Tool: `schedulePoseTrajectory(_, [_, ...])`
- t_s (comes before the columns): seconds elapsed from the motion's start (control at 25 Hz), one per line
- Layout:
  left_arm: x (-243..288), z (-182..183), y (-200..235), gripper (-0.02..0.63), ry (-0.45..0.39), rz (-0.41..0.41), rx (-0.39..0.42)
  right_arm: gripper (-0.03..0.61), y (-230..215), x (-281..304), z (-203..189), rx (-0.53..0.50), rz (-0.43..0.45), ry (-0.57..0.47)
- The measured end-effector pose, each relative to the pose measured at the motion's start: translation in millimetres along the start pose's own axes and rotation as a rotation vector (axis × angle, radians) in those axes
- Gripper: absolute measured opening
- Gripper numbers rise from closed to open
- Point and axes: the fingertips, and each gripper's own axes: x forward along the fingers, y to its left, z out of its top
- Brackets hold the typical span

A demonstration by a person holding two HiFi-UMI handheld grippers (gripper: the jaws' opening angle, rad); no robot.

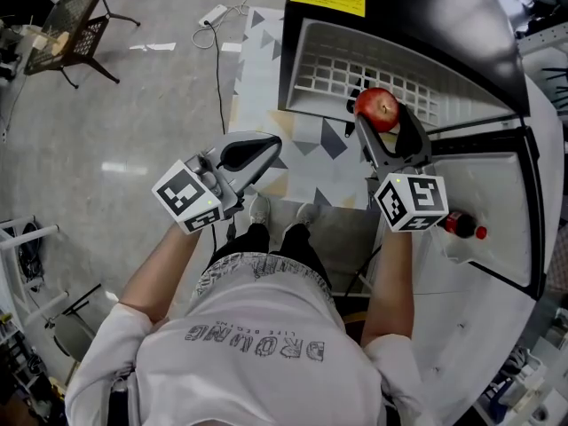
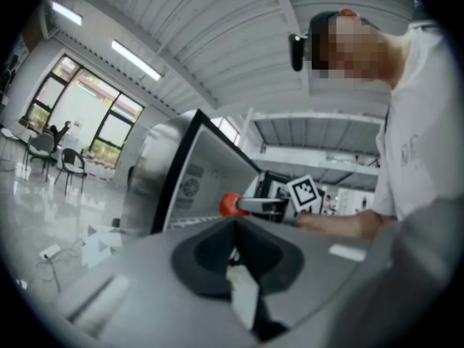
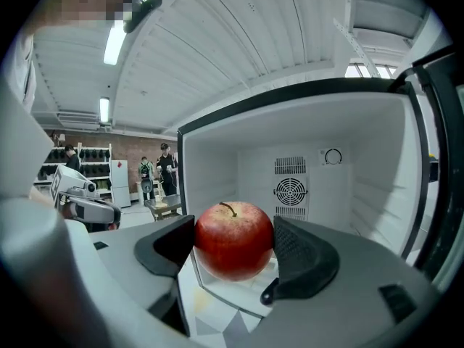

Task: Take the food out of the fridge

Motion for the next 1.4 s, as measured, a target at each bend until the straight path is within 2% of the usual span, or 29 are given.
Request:
schedulePoseTrajectory(0.8, [-12, 12, 1, 0.008, -0.007, -0.02, 0.031, 0.313, 56, -26, 6, 0.016, 0.05, -0.022])
schedulePoseTrajectory(1.04, [-15, 11, -1, 0.008, -0.003, -0.024, 0.031, 0.311, 72, -33, 4, 0.049, 0.07, -0.024])
schedulePoseTrajectory(1.4, [-17, 12, -2, 0.006, -0.002, -0.033, 0.033, 0.313, 79, -41, 1, 0.049, 0.071, -0.017])
